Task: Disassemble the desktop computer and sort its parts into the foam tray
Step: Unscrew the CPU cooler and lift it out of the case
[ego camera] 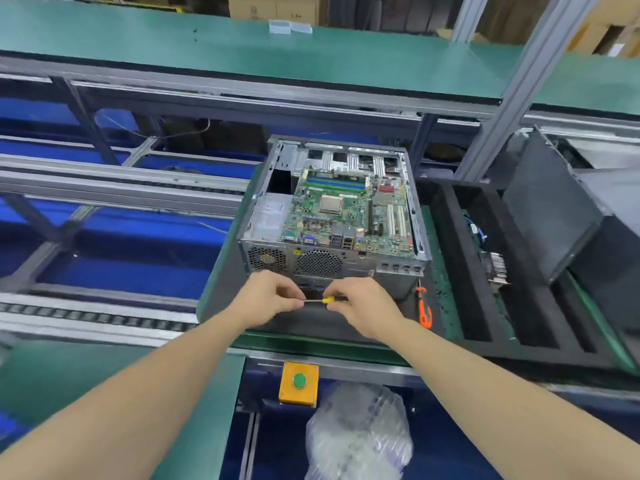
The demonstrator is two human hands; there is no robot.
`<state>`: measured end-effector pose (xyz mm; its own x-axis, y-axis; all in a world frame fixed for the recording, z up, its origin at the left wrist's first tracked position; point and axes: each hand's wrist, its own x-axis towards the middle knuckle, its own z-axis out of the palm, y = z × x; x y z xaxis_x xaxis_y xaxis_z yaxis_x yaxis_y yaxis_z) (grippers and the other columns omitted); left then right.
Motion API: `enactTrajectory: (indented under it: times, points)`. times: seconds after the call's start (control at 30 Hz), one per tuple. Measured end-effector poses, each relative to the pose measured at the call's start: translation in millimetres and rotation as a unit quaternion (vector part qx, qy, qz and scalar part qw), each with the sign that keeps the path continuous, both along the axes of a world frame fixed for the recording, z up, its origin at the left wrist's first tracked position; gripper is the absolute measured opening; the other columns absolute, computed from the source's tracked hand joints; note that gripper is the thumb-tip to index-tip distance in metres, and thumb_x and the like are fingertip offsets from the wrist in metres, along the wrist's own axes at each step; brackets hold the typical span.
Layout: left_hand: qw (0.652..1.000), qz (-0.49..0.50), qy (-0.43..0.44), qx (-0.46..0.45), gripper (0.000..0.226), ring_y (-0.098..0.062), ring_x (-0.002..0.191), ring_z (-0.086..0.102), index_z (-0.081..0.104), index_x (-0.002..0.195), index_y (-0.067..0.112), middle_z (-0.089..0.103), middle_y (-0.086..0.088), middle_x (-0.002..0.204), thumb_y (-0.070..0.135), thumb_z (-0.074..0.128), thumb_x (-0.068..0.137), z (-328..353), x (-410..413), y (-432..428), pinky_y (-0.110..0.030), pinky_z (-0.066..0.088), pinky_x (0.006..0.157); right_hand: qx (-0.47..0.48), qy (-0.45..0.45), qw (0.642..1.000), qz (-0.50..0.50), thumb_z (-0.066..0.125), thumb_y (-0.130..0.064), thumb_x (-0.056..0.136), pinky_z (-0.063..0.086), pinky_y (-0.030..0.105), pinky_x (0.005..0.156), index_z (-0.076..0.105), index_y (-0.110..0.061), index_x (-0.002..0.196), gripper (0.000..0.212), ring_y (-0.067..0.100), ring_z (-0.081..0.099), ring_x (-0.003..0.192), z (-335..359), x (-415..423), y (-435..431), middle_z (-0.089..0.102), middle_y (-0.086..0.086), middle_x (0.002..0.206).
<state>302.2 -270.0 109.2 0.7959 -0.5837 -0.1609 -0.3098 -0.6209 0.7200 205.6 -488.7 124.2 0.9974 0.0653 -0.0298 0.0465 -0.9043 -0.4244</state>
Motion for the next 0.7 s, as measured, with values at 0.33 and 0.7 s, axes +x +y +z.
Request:
enactTrajectory:
  times: [0.33,0.7]
  points:
    - [0.953,0.021,-0.264,0.147,0.009,-0.025,0.095,0.061,0.081,0.096,0.031,0.071,0.002,0.097,0.032,0.075,0.089,-51.5,-14.4,-54.0,-0.037,0.049,0.084,-0.055,-0.035,0.993,-0.095,0.065,-0.033,0.099,0.051,0.039,0.093,0.075,-0.030,0.123,0.026,0.023,0.061,0.108,-64.7,-5.2,-11.0,0.075,-0.006,0.113]
    - [0.918,0.024,-0.396,0.032,0.017,-0.017,0.073,0.061,0.072,0.092,0.027,0.067,0.010,0.079,0.034,0.056,0.090,-14.9,-20.7,-54.2,-0.033,0.045,0.065,-0.022,-0.213,0.977,-0.020,0.066,-0.021,0.096,0.057,0.039,0.081,0.073,-0.017,0.114,0.020,0.020,0.065,0.098,-39.6,-10.5,-5.8,0.072,-0.003,0.109]
